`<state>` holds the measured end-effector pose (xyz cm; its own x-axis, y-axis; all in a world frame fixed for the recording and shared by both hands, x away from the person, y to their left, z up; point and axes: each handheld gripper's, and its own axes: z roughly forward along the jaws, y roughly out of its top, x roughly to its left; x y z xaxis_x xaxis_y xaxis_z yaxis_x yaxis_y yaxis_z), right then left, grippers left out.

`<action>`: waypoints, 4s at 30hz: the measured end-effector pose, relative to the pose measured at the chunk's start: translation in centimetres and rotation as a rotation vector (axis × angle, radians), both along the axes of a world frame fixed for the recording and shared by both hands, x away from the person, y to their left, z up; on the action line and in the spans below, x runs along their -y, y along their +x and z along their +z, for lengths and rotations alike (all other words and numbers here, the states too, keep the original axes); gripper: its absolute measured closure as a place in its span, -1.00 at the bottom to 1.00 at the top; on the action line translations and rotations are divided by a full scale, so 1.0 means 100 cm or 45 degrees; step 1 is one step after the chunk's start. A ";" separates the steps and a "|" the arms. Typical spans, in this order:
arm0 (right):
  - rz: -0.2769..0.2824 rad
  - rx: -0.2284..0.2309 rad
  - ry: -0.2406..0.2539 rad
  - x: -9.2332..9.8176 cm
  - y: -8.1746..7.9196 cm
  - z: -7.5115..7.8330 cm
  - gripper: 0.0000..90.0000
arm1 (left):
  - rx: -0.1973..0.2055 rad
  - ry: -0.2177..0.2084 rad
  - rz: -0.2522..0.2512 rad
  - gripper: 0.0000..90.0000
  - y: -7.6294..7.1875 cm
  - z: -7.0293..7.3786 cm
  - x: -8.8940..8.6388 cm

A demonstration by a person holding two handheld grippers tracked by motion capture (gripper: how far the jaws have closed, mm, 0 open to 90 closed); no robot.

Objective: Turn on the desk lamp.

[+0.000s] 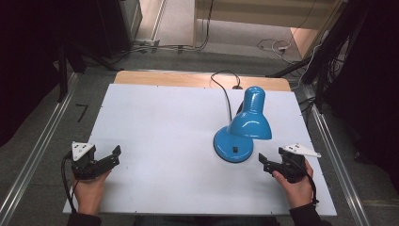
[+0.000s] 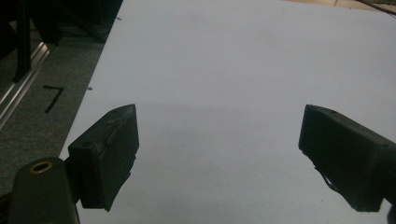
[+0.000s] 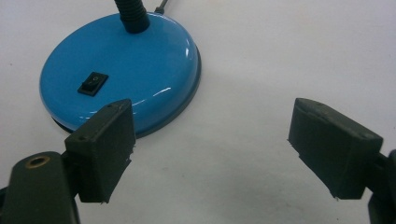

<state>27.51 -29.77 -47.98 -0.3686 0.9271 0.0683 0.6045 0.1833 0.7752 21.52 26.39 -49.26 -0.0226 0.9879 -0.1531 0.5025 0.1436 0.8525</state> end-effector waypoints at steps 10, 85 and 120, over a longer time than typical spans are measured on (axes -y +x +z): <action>0.013 0.006 -0.001 -0.004 0.001 0.000 -0.70 | 0.000 0.002 -0.001 -0.72 0.000 0.000 0.000; 0.215 0.093 0.036 -0.076 0.012 -0.001 0.94 | -0.004 -0.012 -0.009 -0.71 0.000 0.000 0.000; 0.214 0.056 -0.022 -0.085 0.019 -0.015 0.94 | -0.001 -0.019 -0.016 -0.71 0.000 0.001 -0.001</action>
